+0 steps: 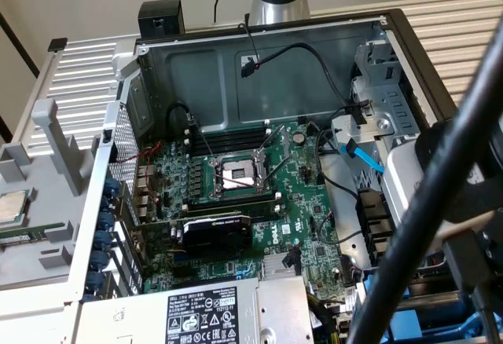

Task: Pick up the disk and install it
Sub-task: 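Insert the first disk wire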

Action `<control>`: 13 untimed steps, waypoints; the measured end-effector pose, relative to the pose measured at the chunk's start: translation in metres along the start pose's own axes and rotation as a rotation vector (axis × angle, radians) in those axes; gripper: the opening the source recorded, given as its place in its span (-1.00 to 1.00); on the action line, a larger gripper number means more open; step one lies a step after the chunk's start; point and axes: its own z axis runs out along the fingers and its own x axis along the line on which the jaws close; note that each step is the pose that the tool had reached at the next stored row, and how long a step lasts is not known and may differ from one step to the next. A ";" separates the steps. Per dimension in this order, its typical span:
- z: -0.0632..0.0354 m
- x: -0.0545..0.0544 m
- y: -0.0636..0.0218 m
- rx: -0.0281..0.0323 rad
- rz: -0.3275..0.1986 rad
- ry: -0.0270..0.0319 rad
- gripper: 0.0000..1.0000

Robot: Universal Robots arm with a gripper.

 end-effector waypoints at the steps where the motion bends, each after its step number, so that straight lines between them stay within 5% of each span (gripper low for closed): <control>1: -0.0001 0.000 0.0000 0.0000 0.000 -0.0002 -0.66; 4: -0.0018 -0.002 -0.0006 -0.0004 0.000 0.0010 -0.66; 6: -0.0043 -0.006 -0.0015 -0.0014 -0.001 0.0070 -0.66; 10: -0.0059 -0.013 -0.0024 -0.0061 -0.003 0.0273 -0.66; 13: -0.0056 -0.014 -0.0022 -0.0293 0.001 0.0358 -0.66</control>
